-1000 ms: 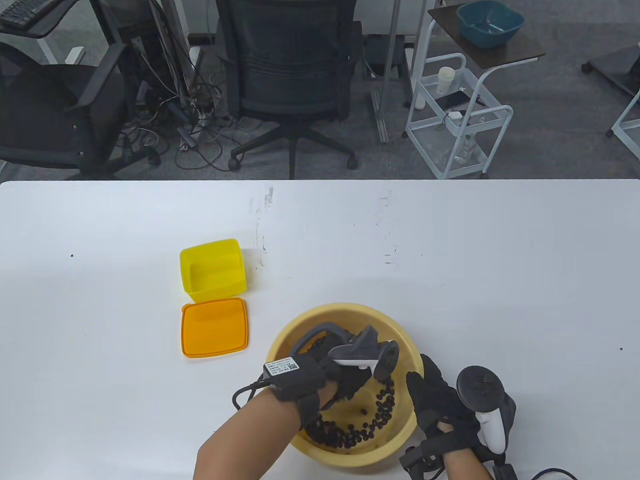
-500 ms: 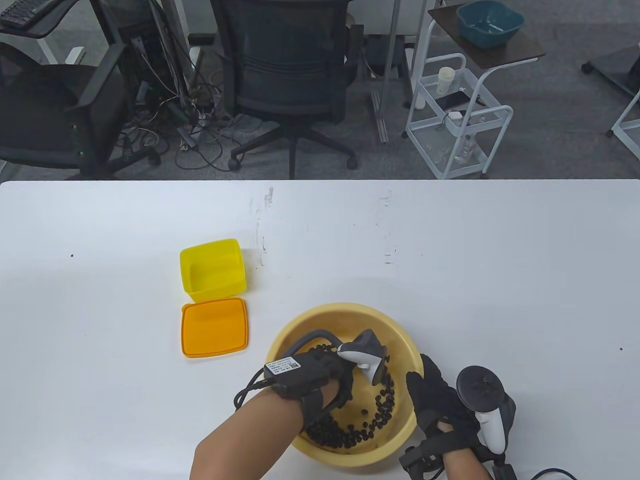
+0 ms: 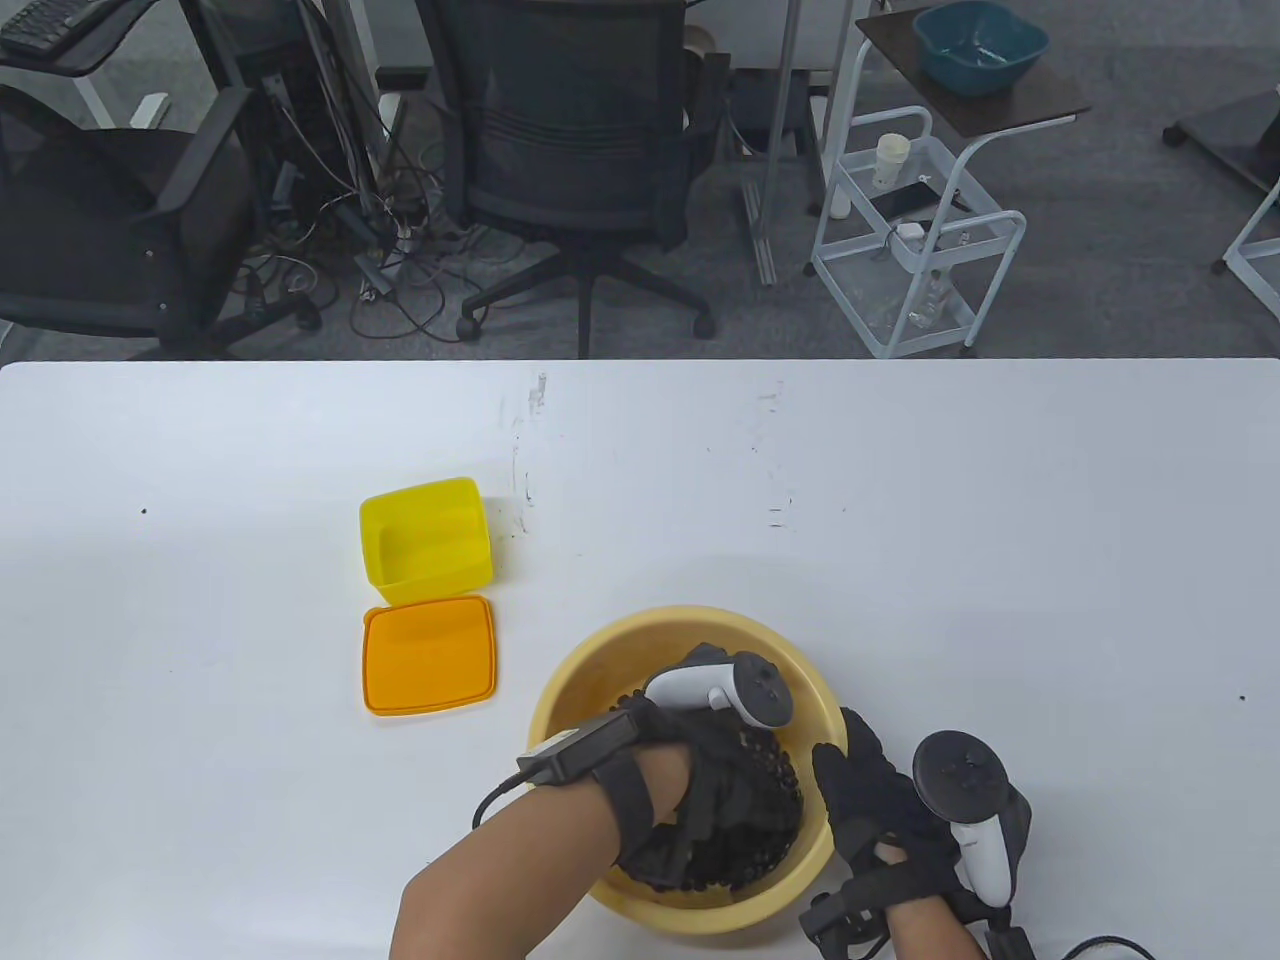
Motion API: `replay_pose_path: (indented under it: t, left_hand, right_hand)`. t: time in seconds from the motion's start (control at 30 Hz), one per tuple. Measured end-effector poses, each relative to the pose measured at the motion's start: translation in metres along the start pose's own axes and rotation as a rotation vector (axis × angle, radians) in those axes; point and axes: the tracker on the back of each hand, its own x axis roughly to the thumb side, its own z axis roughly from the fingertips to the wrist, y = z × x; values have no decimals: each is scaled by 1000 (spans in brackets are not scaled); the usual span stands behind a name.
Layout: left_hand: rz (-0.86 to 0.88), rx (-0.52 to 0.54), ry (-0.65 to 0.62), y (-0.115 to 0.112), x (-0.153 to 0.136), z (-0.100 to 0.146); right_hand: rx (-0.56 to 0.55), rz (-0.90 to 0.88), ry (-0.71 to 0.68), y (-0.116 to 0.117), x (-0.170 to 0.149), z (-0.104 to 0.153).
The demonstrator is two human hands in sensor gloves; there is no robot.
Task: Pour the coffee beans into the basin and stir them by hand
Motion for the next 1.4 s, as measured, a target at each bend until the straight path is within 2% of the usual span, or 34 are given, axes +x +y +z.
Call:
replay_pose_path:
  t: [0.1,0.2,0.33,0.43,0.5,0.63,0.77,0.9,1.03,1.1,1.2,1.4]
  left_hand:
    - [72,87,-40,8,-3,5]
    - [19,214,-32,14,-1,11]
    - [-221,464,78,18,4,20]
    - [-474,525,171,19,7,23]
    - [-532,539,233,19,9,25]
    - [-680,517,418,20,13,30]
    - [-833,380,602,18,9,29]
    - [-850,290,685,12,5,26]
    - [-841,114,743,6,3,23]
    - [-777,36,719,4,0,21]
    - [-592,-73,615,-3,-4,16]
    - [-356,-120,364,-12,1,5]
  right_hand:
    - [0,0,0,0,0,0]
    - [0,-2,1,0,0,0]
    - [-1,-3,2,0,0,0]
    - [-1,-3,2,0,0,0]
    - [-1,-3,2,0,0,0]
    - [-1,-3,2,0,0,0]
    - [-1,-3,2,0,0,0]
    - [-1,-3,2,0,0,0]
    - [4,-2,2,0,0,0]
    - [5,-3,3,0,0,0]
    - [5,-3,3,0,0,0]
    - [7,-4,3,0,-1,0]
